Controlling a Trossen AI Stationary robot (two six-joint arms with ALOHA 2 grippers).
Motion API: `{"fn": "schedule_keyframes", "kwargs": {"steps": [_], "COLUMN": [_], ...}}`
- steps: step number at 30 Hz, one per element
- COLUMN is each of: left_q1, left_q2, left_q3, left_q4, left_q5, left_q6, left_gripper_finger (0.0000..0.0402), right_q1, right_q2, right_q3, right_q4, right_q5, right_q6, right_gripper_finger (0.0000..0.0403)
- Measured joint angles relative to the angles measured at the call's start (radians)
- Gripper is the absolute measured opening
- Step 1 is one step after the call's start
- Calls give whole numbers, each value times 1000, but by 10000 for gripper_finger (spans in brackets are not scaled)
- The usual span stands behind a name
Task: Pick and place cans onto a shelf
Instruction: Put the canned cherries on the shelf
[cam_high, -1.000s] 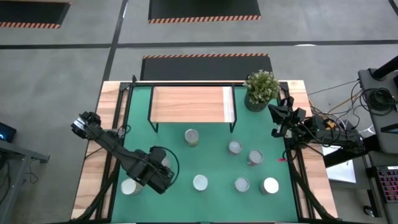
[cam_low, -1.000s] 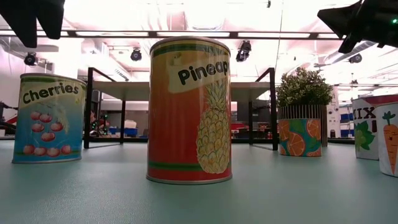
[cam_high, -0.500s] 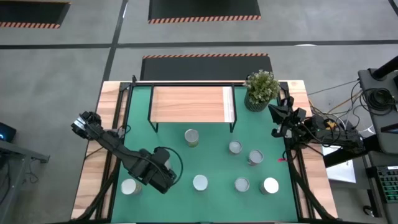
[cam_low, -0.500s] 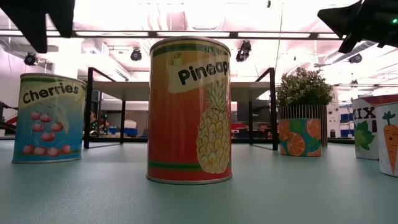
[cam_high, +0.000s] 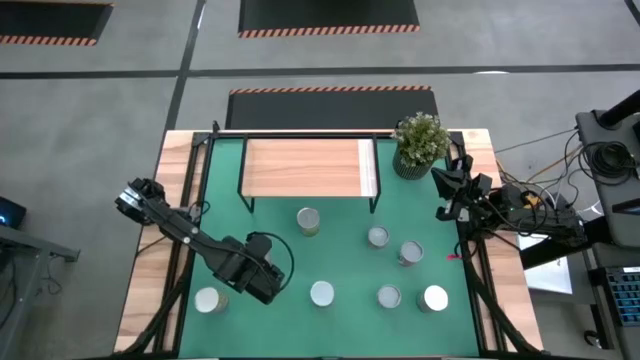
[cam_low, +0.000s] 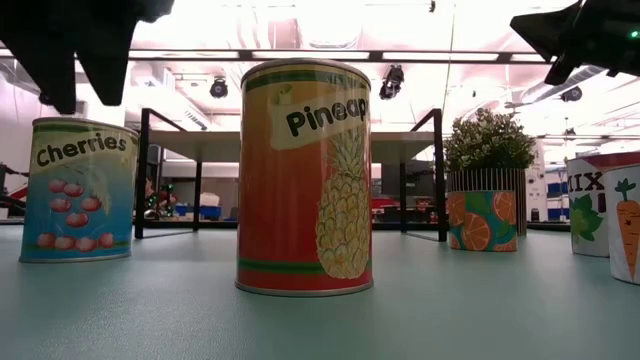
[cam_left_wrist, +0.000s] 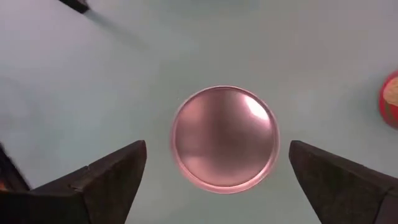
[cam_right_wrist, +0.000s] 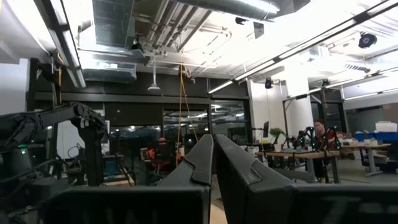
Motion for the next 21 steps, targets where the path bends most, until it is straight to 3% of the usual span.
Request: {"fn": "schedule_keyframes", "kwargs": {"steps": [21], "left_q1": [0], "left_q2": [0], "left_q3": [-79], "left_q4": [98], "left_q5": [-4], "left_q6": [0], "left_gripper_finger": [376], "right_q1": [0], "right_q2": [0], "right_q3": [0], "right_q4": [0], "right_q5": [0], "right_q6": [0], "right_gripper_finger": [9]}}
